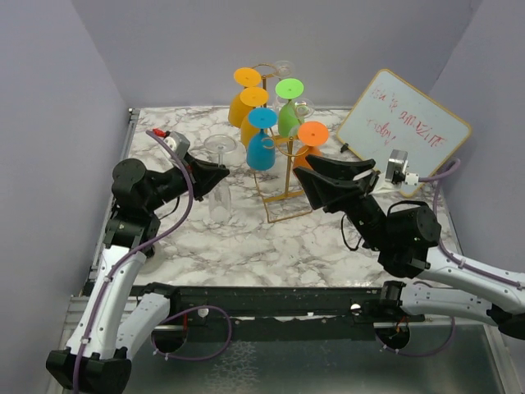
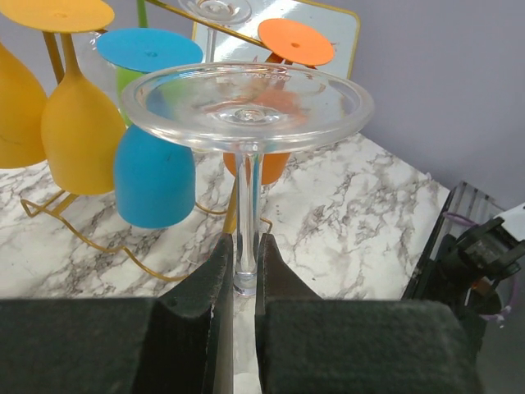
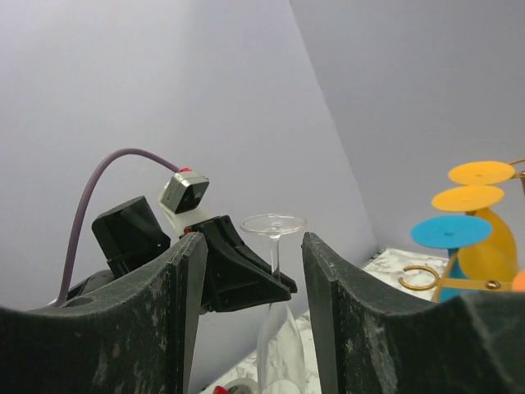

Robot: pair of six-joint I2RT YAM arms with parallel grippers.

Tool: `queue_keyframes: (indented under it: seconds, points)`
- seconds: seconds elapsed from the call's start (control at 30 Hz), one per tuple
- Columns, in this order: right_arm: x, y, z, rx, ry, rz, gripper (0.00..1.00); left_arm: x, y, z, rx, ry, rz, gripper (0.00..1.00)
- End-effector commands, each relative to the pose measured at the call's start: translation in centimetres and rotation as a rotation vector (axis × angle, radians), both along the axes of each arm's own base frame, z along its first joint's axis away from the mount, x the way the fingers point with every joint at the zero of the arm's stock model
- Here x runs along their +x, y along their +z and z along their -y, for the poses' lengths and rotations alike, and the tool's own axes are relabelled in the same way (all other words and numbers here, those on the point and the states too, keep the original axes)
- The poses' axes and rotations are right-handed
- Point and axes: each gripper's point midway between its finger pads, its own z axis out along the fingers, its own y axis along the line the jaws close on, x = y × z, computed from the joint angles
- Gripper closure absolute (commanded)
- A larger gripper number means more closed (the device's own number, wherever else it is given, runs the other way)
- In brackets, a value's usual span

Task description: Place the wine glass upside down on the wine glass rack

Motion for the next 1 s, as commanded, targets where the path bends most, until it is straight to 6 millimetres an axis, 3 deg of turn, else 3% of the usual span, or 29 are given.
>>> queue_keyframes:
  seconds: [0.0, 0.17, 0.53, 0.97]
  points:
    - [1.2, -1.8, 1.5, -0.033, -0.101, -0.045, 0.45, 0.8, 1.7, 0.8, 0.034, -0.063, 0.238, 1.0]
    - [1.5, -1.8, 2.9, -0.024, -0.152, -0.052, 0.45, 2.3, 1.3, 2.0, 0.05, -0.094, 0.288, 1.0]
    - [1.7, -1.9, 4.3, -0.011, -0.191, -0.074, 0.45, 5.4, -1.6, 6.9, 0.139, -0.14, 0.342, 1.0]
    - [1.8, -2.4, 4.6, -0.007, -0.192, -0.099, 0.45, 7.6, -1.8, 7.5, 0.145, -0.099, 0.392, 1.0]
